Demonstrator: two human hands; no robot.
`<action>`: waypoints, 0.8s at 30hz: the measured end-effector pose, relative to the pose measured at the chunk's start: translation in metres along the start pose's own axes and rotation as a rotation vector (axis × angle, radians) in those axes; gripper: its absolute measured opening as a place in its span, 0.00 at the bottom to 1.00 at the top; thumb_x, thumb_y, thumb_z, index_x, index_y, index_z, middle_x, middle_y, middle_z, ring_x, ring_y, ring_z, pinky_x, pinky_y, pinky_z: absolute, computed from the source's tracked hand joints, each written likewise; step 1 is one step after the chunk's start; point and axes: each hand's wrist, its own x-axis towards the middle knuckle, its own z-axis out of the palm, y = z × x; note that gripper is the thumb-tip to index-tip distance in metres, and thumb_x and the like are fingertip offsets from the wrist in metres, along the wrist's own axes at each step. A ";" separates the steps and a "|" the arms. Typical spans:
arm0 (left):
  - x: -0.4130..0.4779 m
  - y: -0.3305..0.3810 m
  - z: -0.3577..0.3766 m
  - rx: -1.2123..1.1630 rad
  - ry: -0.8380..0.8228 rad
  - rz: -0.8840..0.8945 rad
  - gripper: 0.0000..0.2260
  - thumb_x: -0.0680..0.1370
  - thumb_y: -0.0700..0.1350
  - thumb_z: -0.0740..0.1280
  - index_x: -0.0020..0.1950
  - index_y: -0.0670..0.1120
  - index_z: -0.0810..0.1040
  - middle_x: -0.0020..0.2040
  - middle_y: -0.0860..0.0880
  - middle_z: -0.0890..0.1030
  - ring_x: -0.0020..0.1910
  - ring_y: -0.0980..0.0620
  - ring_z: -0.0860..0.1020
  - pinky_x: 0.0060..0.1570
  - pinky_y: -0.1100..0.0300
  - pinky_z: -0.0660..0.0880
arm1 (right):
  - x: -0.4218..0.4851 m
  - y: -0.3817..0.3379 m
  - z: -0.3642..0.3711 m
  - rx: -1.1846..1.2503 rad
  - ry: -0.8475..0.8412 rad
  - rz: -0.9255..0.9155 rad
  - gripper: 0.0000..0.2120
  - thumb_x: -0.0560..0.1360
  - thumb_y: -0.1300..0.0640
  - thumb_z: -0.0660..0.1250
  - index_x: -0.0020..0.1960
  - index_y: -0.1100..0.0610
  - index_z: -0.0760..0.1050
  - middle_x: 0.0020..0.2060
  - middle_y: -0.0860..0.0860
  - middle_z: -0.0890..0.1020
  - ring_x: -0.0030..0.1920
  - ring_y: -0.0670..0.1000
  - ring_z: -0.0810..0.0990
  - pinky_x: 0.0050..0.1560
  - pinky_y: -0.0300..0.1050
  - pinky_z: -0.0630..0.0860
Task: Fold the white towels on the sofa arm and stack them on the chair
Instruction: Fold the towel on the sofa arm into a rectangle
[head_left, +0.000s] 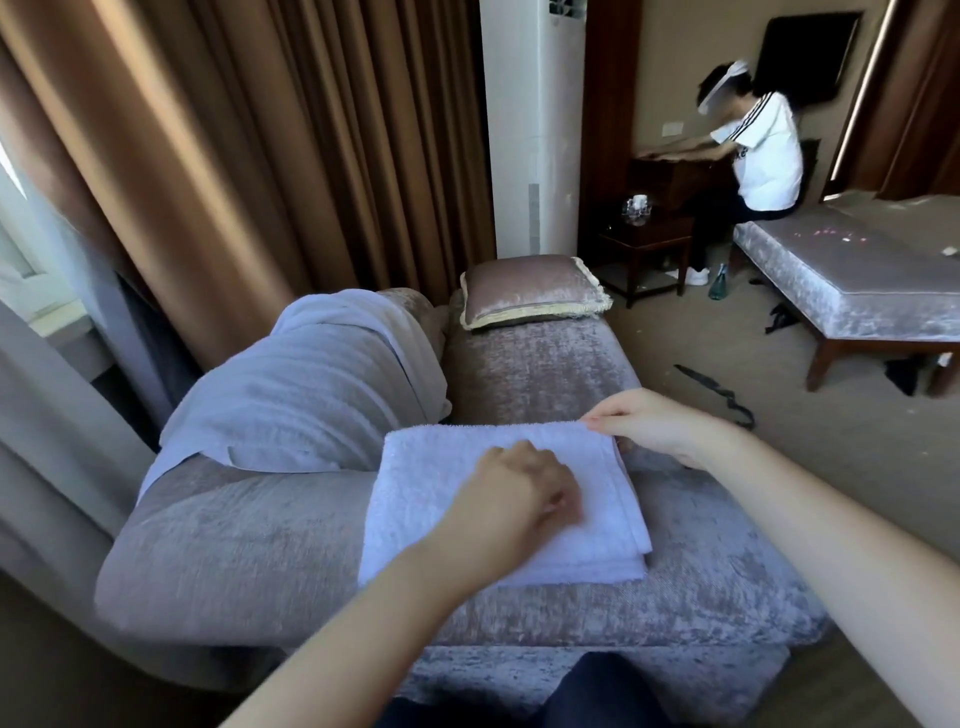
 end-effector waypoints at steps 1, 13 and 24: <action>-0.002 0.009 0.008 0.024 -0.038 0.038 0.09 0.74 0.52 0.62 0.42 0.50 0.79 0.38 0.54 0.78 0.39 0.50 0.75 0.38 0.58 0.70 | 0.001 0.000 -0.002 -0.022 -0.037 0.016 0.13 0.80 0.55 0.64 0.63 0.57 0.78 0.60 0.48 0.78 0.59 0.47 0.75 0.59 0.43 0.70; 0.000 0.021 0.016 0.109 0.008 0.173 0.11 0.75 0.45 0.57 0.38 0.44 0.77 0.35 0.50 0.75 0.33 0.49 0.72 0.34 0.57 0.70 | -0.003 -0.015 -0.007 -0.113 0.114 -0.139 0.09 0.79 0.58 0.65 0.57 0.58 0.81 0.50 0.45 0.79 0.53 0.45 0.76 0.54 0.40 0.70; 0.010 -0.081 -0.031 -0.062 0.004 -0.635 0.15 0.84 0.46 0.56 0.51 0.42 0.81 0.51 0.45 0.81 0.52 0.47 0.77 0.50 0.58 0.68 | -0.002 0.002 0.018 -0.157 0.278 -0.052 0.21 0.81 0.45 0.58 0.32 0.54 0.66 0.28 0.47 0.67 0.30 0.48 0.67 0.33 0.44 0.62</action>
